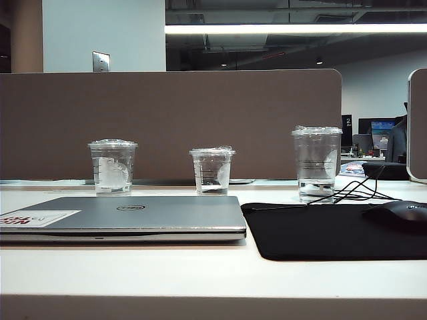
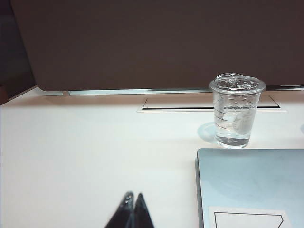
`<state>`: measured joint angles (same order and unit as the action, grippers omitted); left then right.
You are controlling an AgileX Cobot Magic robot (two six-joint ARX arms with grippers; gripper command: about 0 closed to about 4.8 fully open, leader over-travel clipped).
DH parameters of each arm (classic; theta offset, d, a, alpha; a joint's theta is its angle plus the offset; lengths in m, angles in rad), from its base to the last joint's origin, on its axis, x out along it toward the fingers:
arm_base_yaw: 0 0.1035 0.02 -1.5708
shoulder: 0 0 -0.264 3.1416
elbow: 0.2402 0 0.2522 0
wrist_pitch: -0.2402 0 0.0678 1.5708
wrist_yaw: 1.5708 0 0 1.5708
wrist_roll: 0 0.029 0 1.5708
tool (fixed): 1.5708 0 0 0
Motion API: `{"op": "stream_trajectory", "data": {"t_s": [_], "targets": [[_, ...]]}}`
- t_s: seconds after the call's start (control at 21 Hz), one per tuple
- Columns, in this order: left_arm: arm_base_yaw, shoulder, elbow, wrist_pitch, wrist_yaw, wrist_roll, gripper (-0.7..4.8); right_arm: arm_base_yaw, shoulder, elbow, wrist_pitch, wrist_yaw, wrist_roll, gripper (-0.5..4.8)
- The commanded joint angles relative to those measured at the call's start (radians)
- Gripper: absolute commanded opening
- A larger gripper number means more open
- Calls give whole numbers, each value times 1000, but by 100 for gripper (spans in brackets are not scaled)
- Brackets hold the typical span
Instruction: Pick up the coffee cup on the middle and place it on the right side of the laptop.
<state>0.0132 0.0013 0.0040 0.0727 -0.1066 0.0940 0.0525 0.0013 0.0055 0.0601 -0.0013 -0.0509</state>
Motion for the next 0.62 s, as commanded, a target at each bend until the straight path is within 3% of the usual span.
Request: {"op": "stream_trajectory", "data": {"t_s": [0.05,0.43,0.52,0.62], "targets": [[1,0,3,11,-2,3,-5,-1,-1,-5,15,0,-2,-8],[1,0,21,11,6,3,-5,-1,-1,-5,16,-1,-2,-8],[0,0,84,3,92,3,-5,-1,-1,-5,16,-1,0,-8],[-1,19,157,-93,140,3,-5,-1,-1,-5,18,-1,36,-8]]}}
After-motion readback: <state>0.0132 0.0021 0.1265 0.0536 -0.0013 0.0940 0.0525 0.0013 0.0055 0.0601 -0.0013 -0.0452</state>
